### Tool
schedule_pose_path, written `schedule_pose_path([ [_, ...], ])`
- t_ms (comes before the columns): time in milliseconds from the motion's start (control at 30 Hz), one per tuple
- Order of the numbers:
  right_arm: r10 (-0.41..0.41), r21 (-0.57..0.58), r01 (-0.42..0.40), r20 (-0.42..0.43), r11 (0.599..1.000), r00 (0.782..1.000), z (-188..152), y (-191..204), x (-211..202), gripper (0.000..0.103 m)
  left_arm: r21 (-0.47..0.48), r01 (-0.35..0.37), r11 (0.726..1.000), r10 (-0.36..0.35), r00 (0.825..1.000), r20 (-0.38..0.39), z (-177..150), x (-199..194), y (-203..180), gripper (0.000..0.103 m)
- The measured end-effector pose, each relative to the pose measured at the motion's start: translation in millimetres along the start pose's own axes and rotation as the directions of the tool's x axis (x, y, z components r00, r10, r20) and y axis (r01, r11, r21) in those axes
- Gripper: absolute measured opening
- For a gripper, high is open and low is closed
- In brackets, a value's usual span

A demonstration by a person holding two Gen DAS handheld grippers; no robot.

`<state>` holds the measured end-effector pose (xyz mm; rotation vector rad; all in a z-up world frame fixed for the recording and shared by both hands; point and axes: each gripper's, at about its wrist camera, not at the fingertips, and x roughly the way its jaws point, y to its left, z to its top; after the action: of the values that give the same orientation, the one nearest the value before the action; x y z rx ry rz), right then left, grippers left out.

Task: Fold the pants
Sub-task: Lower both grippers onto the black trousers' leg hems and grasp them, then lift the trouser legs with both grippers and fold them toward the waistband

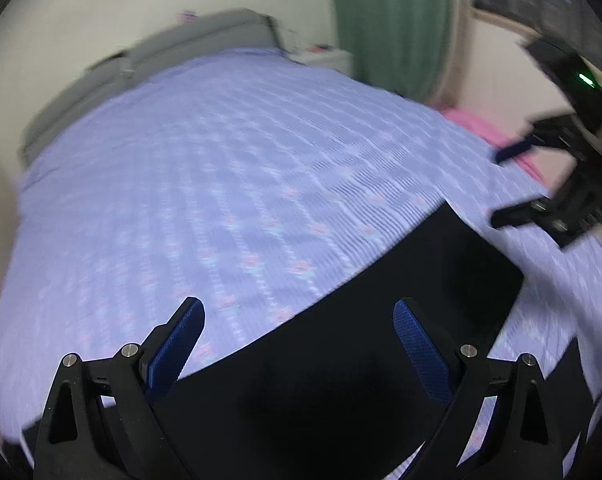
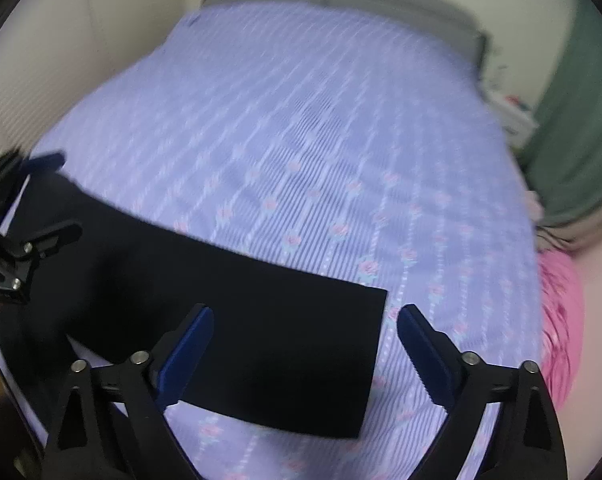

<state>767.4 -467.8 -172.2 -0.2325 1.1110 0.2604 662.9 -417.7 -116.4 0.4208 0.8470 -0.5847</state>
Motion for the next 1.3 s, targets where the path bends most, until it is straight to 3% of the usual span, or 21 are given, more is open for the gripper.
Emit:
schedule_pose_path([
  [133, 0.046, -0.146, -0.061, -0.107, 0.987, 0.993, 18.3, -2.2, 45.4, 0.081, 0.136, 0.081, 0.987, -0.068, 0.993, -0.100, 6.8, 43.6, -1.3, 0.084],
  [233, 0.043, -0.267, -0.087, -0.167, 0.960, 0.985, 29.0, 6.9, 72.4, 0.078, 0.157, 0.130, 0.979, -0.102, 0.979, -0.176, 10.1, 72.9, 1.6, 0.081],
  [367, 0.059, -0.333, -0.137, -0.233, 0.933, 0.971, 33.6, 5.3, 97.2, 0.070, 0.172, 0.174, 0.970, -0.127, 0.959, -0.254, 11.6, 104.4, 0.5, 0.064],
  [500, 0.057, -0.347, -0.165, -0.300, 0.923, 0.952, 36.3, -3.5, 123.3, 0.058, 0.194, 0.267, 0.944, -0.194, 0.925, -0.327, 14.4, 128.4, -9.2, 0.057],
  [567, 0.053, -0.372, -0.180, -0.328, 0.911, 0.943, 34.0, -4.6, 133.2, 0.058, 0.215, 0.308, 0.927, -0.218, 0.907, -0.360, 14.6, 138.4, -13.1, 0.056],
  [700, 0.043, -0.398, -0.198, -0.367, 0.896, 0.929, 31.5, -10.5, 146.4, 0.055, 0.234, 0.308, 0.922, -0.204, 0.901, -0.383, 18.4, 158.8, -12.3, 0.046],
  [767, 0.045, -0.396, -0.204, -0.376, 0.895, 0.926, 32.4, -14.6, 151.9, 0.055, 0.232, 0.332, 0.914, -0.217, 0.886, -0.410, 17.9, 166.3, -10.8, 0.039],
  [900, 0.054, -0.396, -0.220, -0.389, 0.892, 0.920, 34.8, -22.8, 160.2, 0.055, 0.226, 0.380, 0.897, -0.246, 0.854, -0.458, 14.1, 180.0, -11.8, 0.038],
  [1033, 0.066, -0.401, -0.249, -0.417, 0.882, 0.906, 34.6, -27.7, 168.0, 0.055, 0.209, 0.401, 0.892, -0.262, 0.835, -0.483, 10.5, 193.5, -14.8, 0.037],
  [1233, 0.088, -0.422, -0.303, -0.457, 0.854, 0.885, 30.4, -22.5, 181.8, 0.042, 0.197, 0.453, 0.870, -0.294, 0.795, -0.531, 11.2, 204.3, -12.2, 0.021],
  [1300, 0.097, -0.423, -0.315, -0.463, 0.849, 0.881, 29.1, -21.5, 182.3, 0.034, 0.196, 0.463, 0.865, -0.300, 0.788, -0.538, 10.4, 204.0, -12.7, 0.009],
])
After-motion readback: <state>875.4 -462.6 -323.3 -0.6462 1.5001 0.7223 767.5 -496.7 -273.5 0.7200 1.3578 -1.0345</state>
